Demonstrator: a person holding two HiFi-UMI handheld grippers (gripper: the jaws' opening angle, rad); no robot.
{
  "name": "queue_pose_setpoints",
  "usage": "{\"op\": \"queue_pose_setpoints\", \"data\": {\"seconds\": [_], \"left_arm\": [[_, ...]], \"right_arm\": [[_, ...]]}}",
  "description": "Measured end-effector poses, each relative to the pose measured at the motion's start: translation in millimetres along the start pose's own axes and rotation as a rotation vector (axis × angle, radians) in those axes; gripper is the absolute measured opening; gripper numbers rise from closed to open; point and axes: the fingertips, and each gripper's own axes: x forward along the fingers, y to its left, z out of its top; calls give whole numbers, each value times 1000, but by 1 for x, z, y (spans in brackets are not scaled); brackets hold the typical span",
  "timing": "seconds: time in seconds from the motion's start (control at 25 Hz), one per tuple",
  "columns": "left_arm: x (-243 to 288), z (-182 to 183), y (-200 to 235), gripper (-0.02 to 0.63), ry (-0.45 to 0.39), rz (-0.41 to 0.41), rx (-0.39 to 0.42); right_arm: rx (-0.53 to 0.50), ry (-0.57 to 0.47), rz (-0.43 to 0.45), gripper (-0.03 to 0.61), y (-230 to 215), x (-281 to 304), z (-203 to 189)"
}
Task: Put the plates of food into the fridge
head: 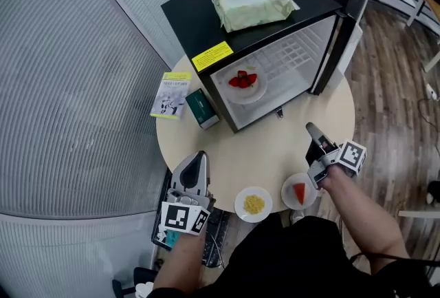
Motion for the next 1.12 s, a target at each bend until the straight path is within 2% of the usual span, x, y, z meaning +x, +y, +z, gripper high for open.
{"op": "queue_pose_setpoints", "data": {"seconds": [0.2,0.28,0.4,0.72,0.84,1.0,1.12], "left_arm": [[4,20,-49,5,-33,-53,30],[-3,24,-67,5,-46,-65,28],[-16,24,-91,5,-55,-41,26],[-62,16,-138,5,-35,31,27],[-74,16,-151,5,-17,44,58],[-93,9,-161,5,26,65,75],[-109,2,-165,5,57,88,71]], "right_arm": [[-12,26,-51,153,-26,-63,-8],[-35,45,-103,153,-44,-92,-14],[-44,82,-214,153,-73,-134,-22],[22,105,-318,153,-134,-221,-61],[34,141,-344,153,-155,-237,-80],[73,209,-322,153,-176,-240,-119],[56,227,-312,153,-189,-238,-136]]}}
